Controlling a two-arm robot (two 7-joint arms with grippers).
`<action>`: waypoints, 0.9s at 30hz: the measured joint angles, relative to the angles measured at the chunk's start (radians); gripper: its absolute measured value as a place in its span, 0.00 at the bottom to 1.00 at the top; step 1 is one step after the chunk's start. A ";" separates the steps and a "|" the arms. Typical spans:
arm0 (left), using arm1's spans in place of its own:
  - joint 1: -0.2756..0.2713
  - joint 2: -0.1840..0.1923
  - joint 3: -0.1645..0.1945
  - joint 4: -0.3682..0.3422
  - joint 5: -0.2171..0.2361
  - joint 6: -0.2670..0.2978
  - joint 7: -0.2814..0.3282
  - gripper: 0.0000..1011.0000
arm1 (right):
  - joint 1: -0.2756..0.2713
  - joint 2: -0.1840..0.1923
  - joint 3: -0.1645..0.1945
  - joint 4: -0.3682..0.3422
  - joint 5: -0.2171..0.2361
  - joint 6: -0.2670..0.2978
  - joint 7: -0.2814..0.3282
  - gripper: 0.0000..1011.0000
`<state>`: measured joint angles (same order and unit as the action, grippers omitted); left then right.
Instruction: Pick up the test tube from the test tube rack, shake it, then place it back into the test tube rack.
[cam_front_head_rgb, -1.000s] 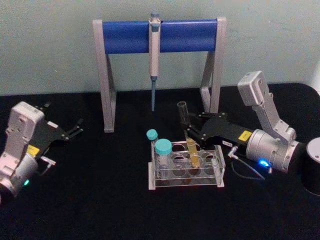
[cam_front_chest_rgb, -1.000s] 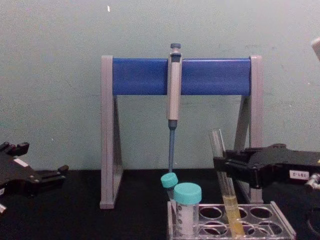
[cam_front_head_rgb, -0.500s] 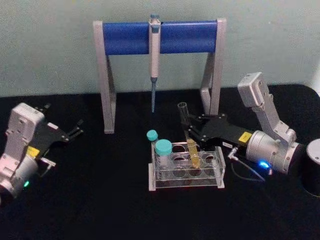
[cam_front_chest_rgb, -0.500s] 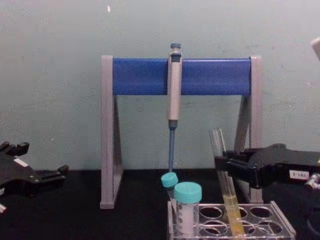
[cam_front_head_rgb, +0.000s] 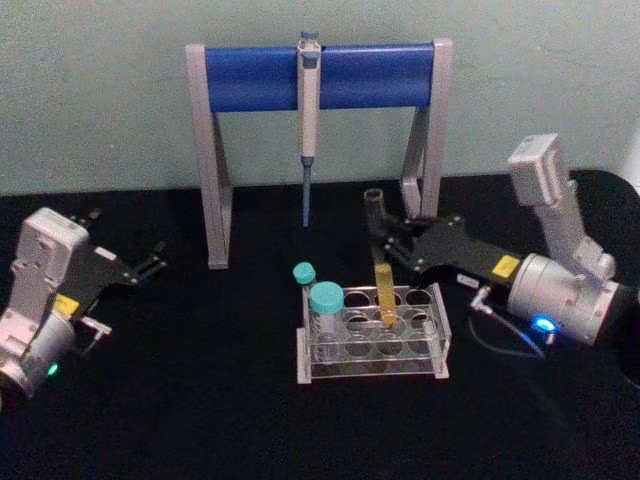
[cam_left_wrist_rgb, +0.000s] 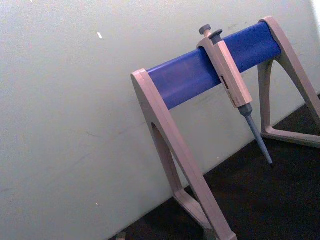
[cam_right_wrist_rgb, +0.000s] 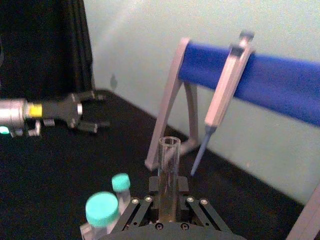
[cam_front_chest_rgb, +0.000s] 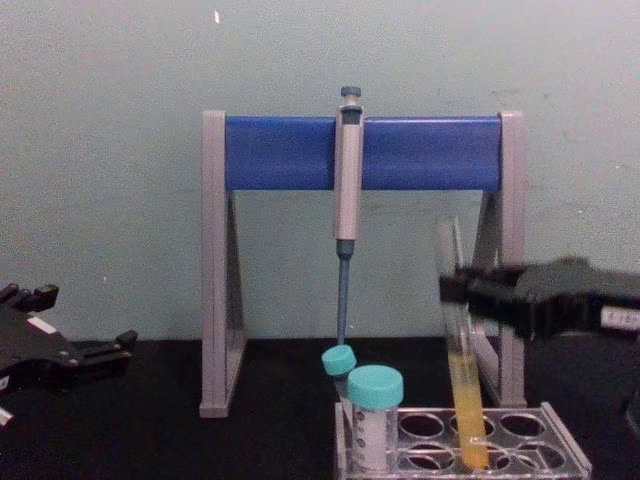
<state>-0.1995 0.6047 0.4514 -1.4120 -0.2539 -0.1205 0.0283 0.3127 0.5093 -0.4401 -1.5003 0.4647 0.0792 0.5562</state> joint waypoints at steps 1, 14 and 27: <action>0.000 0.000 0.000 0.000 0.000 0.000 0.000 0.99 | -0.003 0.001 0.006 -0.005 0.010 -0.003 0.003 0.21; 0.000 0.000 0.000 0.000 0.000 0.000 0.000 0.99 | -0.064 0.009 0.118 -0.090 0.157 -0.143 0.004 0.21; 0.000 0.000 0.000 0.000 0.000 0.000 0.000 0.99 | -0.088 -0.003 0.141 -0.088 0.151 -0.227 -0.007 0.21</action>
<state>-0.1995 0.6047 0.4514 -1.4120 -0.2539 -0.1205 0.0283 0.2246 0.5066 -0.2989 -1.5886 0.6159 -0.1477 0.5492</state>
